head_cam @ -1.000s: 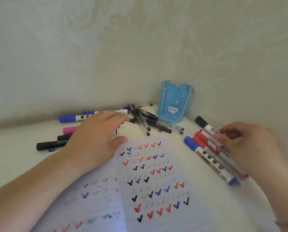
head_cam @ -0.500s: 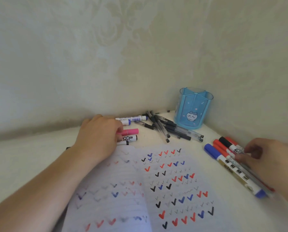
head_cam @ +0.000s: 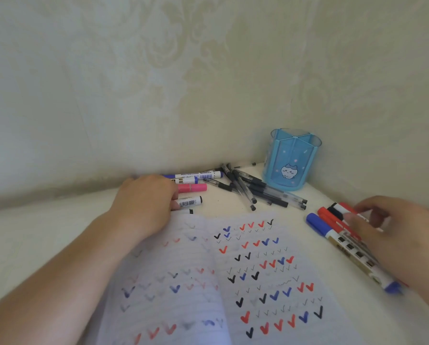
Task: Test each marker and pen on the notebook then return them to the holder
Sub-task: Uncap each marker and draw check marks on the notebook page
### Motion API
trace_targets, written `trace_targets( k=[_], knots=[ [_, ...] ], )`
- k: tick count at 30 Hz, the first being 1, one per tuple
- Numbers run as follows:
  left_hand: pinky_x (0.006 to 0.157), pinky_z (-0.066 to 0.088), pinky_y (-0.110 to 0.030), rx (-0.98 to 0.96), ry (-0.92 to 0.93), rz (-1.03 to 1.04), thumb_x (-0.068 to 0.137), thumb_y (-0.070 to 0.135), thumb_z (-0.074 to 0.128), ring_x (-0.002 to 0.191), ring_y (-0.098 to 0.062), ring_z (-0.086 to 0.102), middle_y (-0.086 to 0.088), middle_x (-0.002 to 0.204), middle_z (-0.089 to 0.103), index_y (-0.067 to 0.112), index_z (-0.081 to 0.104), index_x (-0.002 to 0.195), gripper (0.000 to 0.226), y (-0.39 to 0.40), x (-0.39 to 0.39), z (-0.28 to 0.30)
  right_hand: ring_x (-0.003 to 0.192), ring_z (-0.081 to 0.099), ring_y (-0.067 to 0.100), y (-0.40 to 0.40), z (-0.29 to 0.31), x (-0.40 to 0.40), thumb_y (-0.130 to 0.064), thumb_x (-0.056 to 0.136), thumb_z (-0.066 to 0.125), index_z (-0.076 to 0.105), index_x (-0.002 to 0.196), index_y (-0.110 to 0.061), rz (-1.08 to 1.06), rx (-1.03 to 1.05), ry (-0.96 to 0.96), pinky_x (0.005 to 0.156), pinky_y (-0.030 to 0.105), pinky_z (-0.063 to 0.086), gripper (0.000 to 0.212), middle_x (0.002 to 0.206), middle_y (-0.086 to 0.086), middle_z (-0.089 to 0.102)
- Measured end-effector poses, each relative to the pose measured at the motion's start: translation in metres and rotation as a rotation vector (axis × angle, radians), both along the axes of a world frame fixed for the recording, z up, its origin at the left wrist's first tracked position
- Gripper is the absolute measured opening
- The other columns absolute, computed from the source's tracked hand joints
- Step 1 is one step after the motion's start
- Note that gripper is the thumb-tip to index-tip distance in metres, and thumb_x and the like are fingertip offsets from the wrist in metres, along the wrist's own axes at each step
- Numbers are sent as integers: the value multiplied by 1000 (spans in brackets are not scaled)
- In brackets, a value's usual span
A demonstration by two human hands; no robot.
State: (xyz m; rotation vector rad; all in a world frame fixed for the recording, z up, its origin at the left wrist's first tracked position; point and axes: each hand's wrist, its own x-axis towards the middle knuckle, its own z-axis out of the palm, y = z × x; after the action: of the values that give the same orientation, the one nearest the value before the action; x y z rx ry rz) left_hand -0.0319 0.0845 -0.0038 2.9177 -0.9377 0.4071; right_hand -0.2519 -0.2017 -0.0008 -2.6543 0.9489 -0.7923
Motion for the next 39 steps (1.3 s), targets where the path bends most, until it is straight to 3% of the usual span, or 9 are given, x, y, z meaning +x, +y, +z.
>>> trace_targets(
  k=[4,7,13,17,21,25,28,35,39],
  knots=[
    [76,45,-35,-298,-18,-84,98,23,48,92,-25,58,3,97,62,24,62,102,14,-1,-4,12,52,51,12,22,15,-5,-52,77,64,58,72,-46,129,68,-189,54,28,43,10,73,-12,59],
    [68,38,-13,-642,19,-387,99,22,46,79,-3,53,16,86,53,22,56,107,13,-10,-29,26,56,49,14,48,23,-9,-55,75,72,65,87,-44,402,221,-335,50,17,39,17,74,-8,63],
    [66,40,-11,-407,187,-956,100,35,43,73,1,51,24,90,49,24,53,119,23,-24,-68,18,58,54,11,87,14,-7,-72,67,66,52,117,-50,803,375,-191,47,18,39,57,77,-10,68],
    [65,40,-9,-372,282,-937,95,42,53,73,2,53,19,88,58,31,54,117,25,-30,-73,8,53,51,11,88,8,-4,-63,71,64,63,109,-55,738,220,-250,43,22,43,39,79,-14,70],
    [63,35,-7,-388,314,-811,96,47,47,70,7,49,25,75,49,28,56,111,25,-29,-68,5,58,59,26,86,11,-7,-59,67,71,72,91,-46,660,374,-444,50,39,49,27,73,-9,71],
    [62,35,-11,-339,285,-868,98,47,41,68,0,44,18,77,48,27,51,105,23,-30,-79,6,58,63,9,100,15,-11,-59,66,76,72,90,-38,839,555,-396,49,22,51,32,76,-13,73],
    [53,30,-13,-278,211,-913,99,42,38,60,-5,34,17,71,38,21,52,101,25,-30,-86,10,53,65,7,103,10,-7,-38,68,78,72,86,-32,893,618,-371,48,14,49,20,72,-8,73],
    [45,21,-12,-261,346,-975,98,44,43,43,-4,35,8,50,41,26,53,102,21,-30,-83,9,46,58,11,95,8,-9,-42,73,77,73,83,-31,962,688,-357,46,18,47,15,63,-5,69],
    [47,25,-18,-321,431,-908,84,74,35,47,-12,34,-1,52,39,39,48,113,47,-26,-76,9,45,55,19,88,11,-9,-48,65,81,75,78,-24,919,775,-473,46,24,45,28,59,1,66]
  ],
)
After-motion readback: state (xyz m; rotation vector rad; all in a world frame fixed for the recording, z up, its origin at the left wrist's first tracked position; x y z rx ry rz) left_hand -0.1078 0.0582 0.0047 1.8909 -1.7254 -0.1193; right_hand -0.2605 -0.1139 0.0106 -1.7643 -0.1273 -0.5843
